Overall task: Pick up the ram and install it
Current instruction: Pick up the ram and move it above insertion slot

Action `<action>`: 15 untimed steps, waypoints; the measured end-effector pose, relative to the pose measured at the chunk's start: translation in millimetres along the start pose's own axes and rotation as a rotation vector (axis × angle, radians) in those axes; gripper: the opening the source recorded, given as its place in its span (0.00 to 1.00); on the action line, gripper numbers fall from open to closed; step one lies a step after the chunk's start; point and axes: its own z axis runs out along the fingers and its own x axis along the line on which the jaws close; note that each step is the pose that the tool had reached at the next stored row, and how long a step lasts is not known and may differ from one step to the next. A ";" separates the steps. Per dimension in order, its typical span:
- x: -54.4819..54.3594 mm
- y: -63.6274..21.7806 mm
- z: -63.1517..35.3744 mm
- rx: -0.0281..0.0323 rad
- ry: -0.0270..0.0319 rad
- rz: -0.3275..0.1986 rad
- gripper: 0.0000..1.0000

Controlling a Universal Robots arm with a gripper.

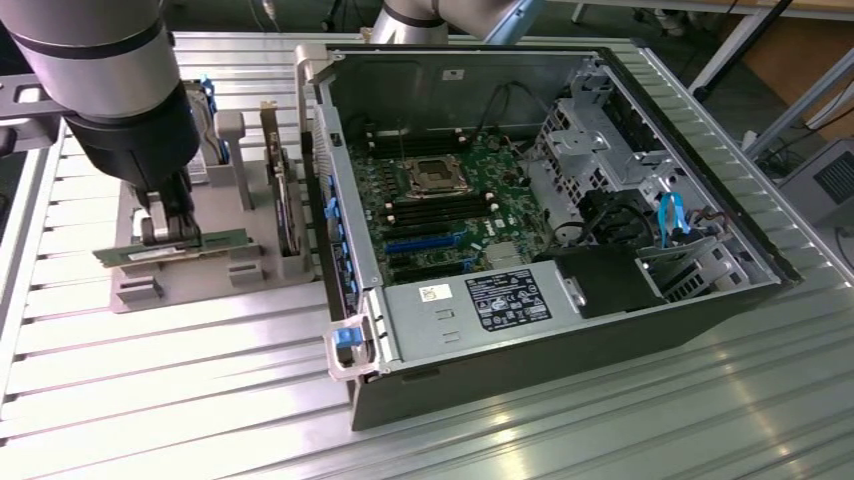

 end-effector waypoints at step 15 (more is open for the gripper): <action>0.1 0.0 -18.1 0.0000 0.0000 0.000 0.12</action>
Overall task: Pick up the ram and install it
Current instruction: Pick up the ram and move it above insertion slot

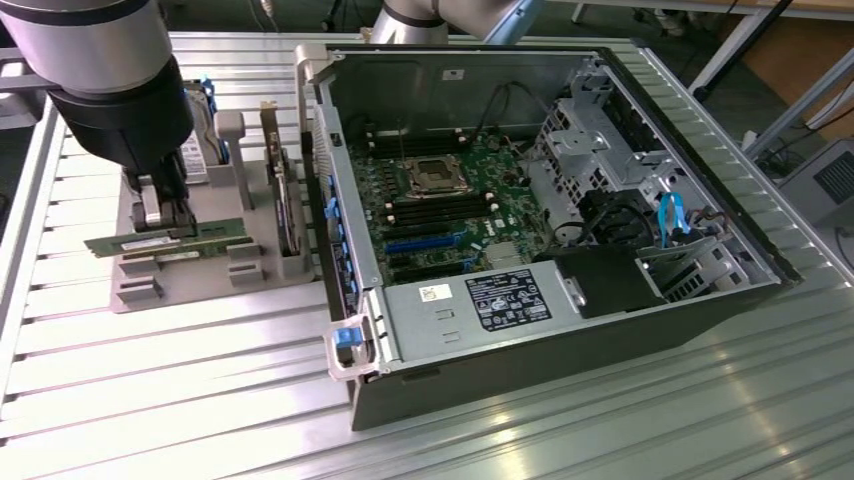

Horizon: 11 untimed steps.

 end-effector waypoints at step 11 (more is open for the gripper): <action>0.1 0.0 -9.4 0.0000 0.0000 0.000 0.12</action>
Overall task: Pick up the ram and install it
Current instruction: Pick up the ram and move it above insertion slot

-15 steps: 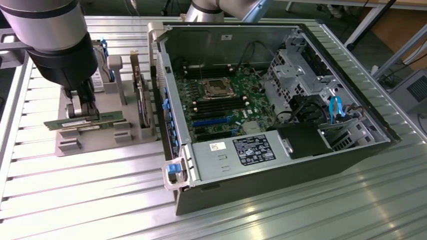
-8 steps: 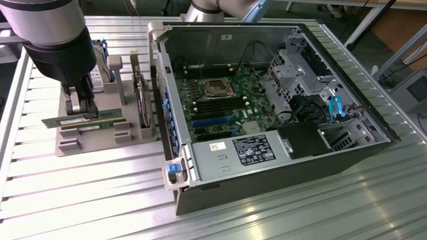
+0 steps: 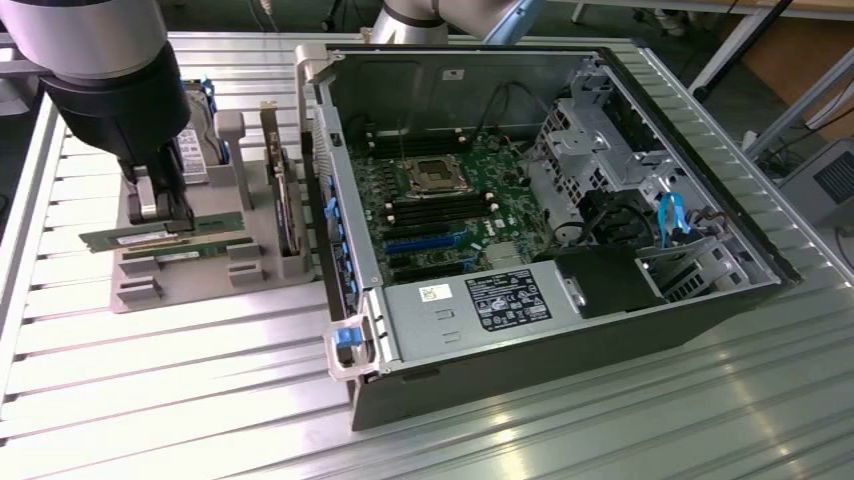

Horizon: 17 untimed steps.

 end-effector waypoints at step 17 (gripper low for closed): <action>0.1 0.0 -13.5 -0.0001 0.0000 0.000 0.12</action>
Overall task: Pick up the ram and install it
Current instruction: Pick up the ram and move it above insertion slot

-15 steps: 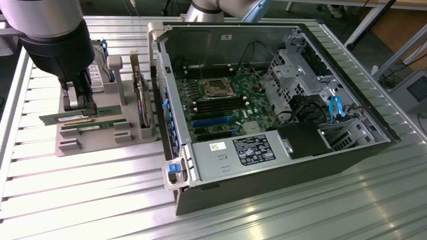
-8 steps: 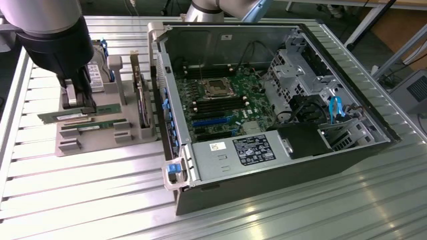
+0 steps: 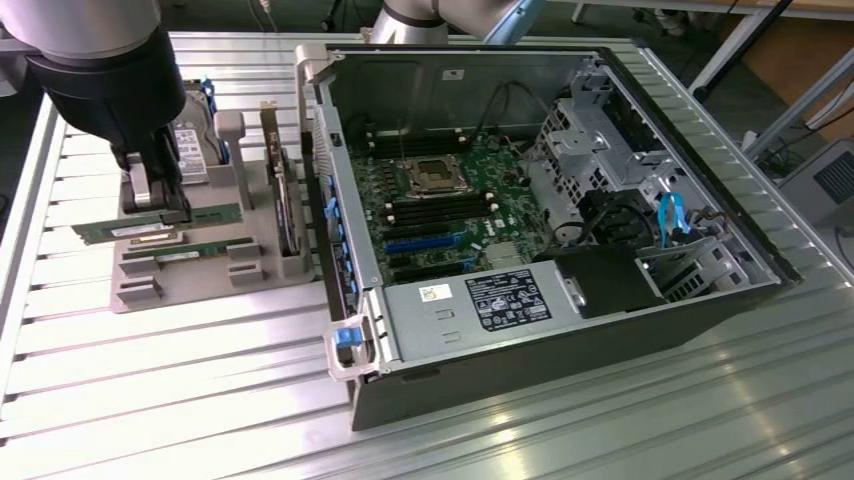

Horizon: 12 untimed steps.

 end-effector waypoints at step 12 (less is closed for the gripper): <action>0.1 0.0 -11.6 0.0000 0.0000 0.000 0.12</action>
